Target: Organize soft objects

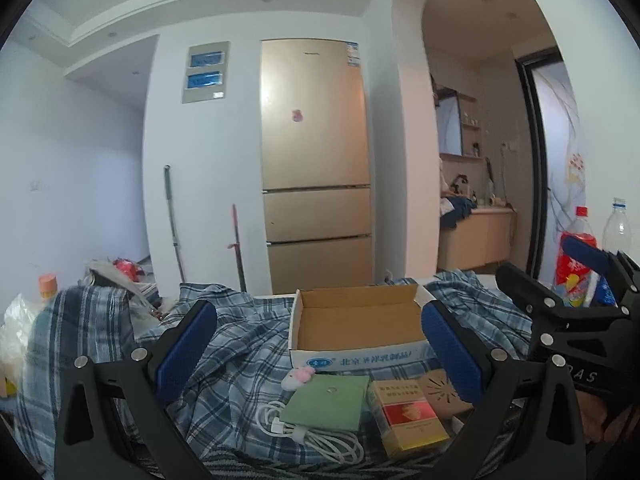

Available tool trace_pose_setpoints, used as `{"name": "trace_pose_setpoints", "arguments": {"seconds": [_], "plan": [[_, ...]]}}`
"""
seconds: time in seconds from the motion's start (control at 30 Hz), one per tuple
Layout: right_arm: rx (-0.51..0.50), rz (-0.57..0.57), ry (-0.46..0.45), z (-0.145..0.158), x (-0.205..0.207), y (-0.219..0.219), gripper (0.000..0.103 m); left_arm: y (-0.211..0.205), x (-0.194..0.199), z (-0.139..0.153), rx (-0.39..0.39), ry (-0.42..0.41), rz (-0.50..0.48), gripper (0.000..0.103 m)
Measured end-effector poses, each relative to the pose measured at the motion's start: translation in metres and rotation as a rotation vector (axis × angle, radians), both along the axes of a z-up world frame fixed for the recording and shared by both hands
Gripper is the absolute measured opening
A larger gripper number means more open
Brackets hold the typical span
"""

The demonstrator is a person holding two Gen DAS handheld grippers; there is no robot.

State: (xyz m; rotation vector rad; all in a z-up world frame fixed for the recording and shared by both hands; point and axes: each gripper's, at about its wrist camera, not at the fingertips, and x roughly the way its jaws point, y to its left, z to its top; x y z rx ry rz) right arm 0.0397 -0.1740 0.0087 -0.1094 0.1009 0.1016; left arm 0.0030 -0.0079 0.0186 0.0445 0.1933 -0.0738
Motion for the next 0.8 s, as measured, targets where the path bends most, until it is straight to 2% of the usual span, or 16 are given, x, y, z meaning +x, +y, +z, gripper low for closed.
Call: {"name": "trace_pose_setpoints", "arguments": {"seconds": [0.07, 0.13, 0.3, 0.47, 0.67, 0.8], "plan": [[0.001, 0.020, 0.033, 0.007, 0.001, -0.002, 0.103, -0.004, 0.000, 0.009, 0.036, 0.014, 0.003, 0.103], [0.016, 0.046, 0.073, 0.017, 0.002, -0.006, 0.103, -0.003, -0.002, 0.019, 0.040, 0.022, 0.009, 0.103], [0.020, 0.024, 0.120, 0.040, 0.005, -0.020, 0.103, 0.002, -0.001, 0.035, -0.003, 0.124, -0.003, 0.103], [0.051, 0.010, 0.159, 0.053, 0.013, -0.036, 0.103, 0.004, 0.001, 0.033, -0.026, 0.186, 0.003, 0.103], [0.079, 0.035, 0.263, 0.035, 0.020, -0.047, 0.103, -0.011, 0.003, 0.007, -0.010, 0.295, -0.012, 0.103], [0.070, -0.006, 0.454, 0.008, 0.035, -0.045, 0.103, -0.011, 0.013, -0.020, -0.002, 0.367, -0.045, 0.096]]}}
